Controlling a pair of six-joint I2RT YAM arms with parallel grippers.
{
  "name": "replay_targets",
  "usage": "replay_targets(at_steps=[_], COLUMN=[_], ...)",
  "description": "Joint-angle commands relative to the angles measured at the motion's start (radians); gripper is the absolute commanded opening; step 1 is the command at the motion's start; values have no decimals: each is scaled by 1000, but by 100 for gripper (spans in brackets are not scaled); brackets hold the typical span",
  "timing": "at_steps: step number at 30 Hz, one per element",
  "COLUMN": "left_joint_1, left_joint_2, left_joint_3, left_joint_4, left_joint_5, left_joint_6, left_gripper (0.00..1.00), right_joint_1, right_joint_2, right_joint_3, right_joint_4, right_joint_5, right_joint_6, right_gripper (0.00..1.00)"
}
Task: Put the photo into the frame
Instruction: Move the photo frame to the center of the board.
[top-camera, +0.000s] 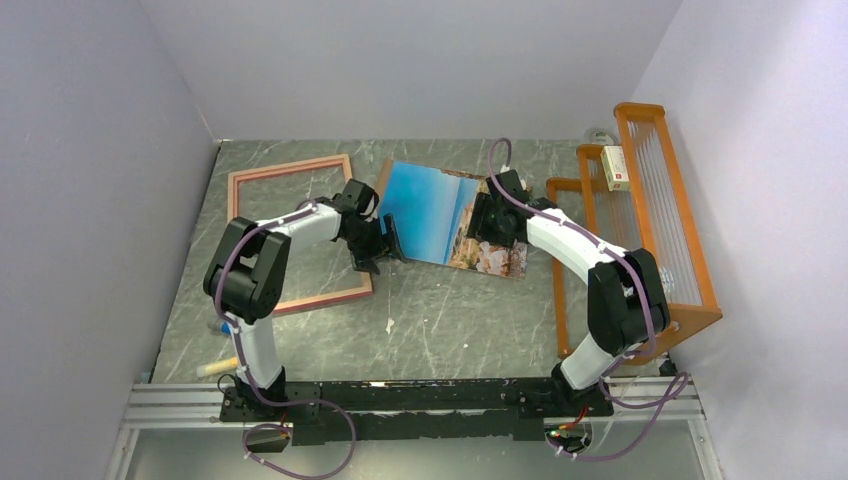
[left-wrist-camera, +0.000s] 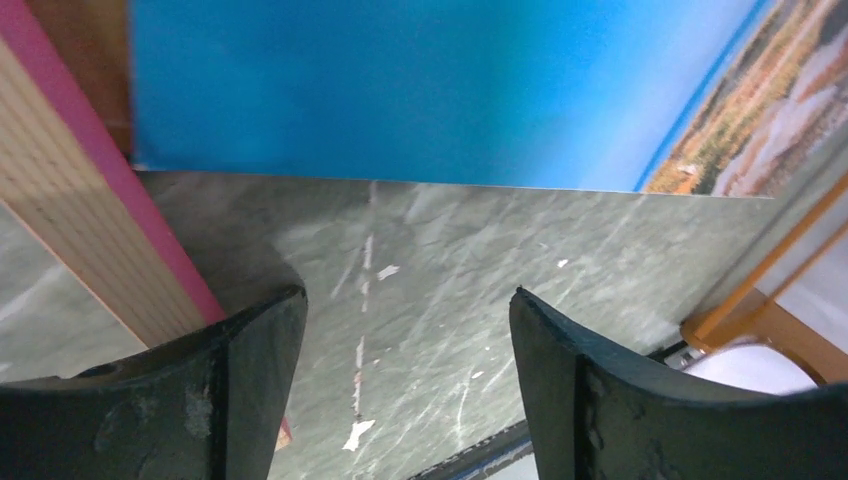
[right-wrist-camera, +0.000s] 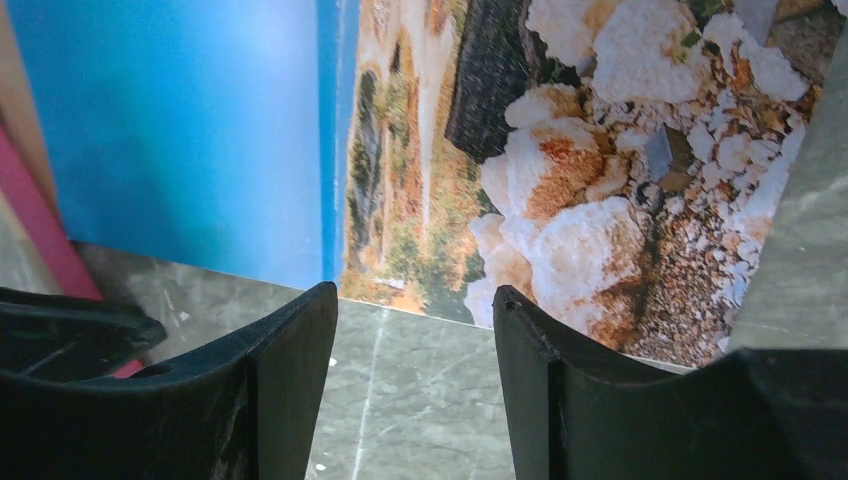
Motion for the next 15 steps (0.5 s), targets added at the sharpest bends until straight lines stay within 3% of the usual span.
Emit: replay_targets(at_steps=[1,6,15], left_joint_1=[2,19,100], left_joint_2=[-70,-80,-70], left_joint_3=[-20,-23,48], left_joint_4=[-97,-132,-106], left_joint_5=[-194,-267,-225], left_joint_6=[1,-17,28], left_gripper=[83,88,93], right_joint_1=[0,15,32], right_joint_2=[-24,12,64], right_joint_3=[-3,28,59], right_joint_4=[-32,-49,-110], right_joint_5=[59,86,152], right_joint_6=[-45,-126,-143], right_gripper=[62,63,68])
